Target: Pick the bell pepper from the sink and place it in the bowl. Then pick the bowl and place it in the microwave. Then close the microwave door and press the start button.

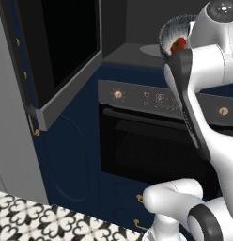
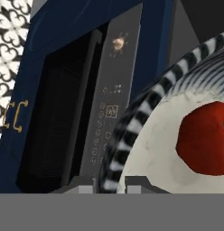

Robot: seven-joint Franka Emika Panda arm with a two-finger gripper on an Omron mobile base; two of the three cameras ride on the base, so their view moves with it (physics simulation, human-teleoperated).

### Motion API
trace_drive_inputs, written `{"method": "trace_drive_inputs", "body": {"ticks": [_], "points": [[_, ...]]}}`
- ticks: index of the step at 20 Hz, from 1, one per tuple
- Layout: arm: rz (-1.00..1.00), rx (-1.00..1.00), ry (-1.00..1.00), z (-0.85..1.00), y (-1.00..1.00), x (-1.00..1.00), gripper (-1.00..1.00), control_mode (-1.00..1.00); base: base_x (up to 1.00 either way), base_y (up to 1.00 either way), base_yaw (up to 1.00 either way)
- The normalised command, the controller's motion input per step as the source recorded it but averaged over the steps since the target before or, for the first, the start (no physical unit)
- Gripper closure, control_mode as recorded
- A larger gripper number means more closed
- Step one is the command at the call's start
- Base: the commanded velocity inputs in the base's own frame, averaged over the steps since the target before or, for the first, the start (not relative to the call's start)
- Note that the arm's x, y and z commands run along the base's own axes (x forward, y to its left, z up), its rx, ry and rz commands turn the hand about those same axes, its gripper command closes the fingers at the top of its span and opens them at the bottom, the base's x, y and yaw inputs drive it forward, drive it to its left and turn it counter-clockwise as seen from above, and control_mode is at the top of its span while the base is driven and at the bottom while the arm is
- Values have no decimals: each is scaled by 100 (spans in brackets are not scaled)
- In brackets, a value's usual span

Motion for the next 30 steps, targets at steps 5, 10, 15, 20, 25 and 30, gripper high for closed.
{"method": "trace_drive_inputs", "body": {"ticks": [5, 10, 15, 20, 25, 30], "points": [[0, 0, 1, 6, -9, 98, 100, -100, 0, 0, 0], [0, 0, 1, 0, -26, 80, 100, -100, 0, 0, 0], [0, 0, 0, 0, -30, 66, 100, -100, 0, 0, 0], [0, 0, 0, 0, -23, 65, 100, -100, 0, 0, 0], [1, 0, 0, 0, -15, 56, 100, -100, 0, 0, 0], [4, 0, 0, -7, -20, 50, 100, -100, 0, 0, 0]]}}
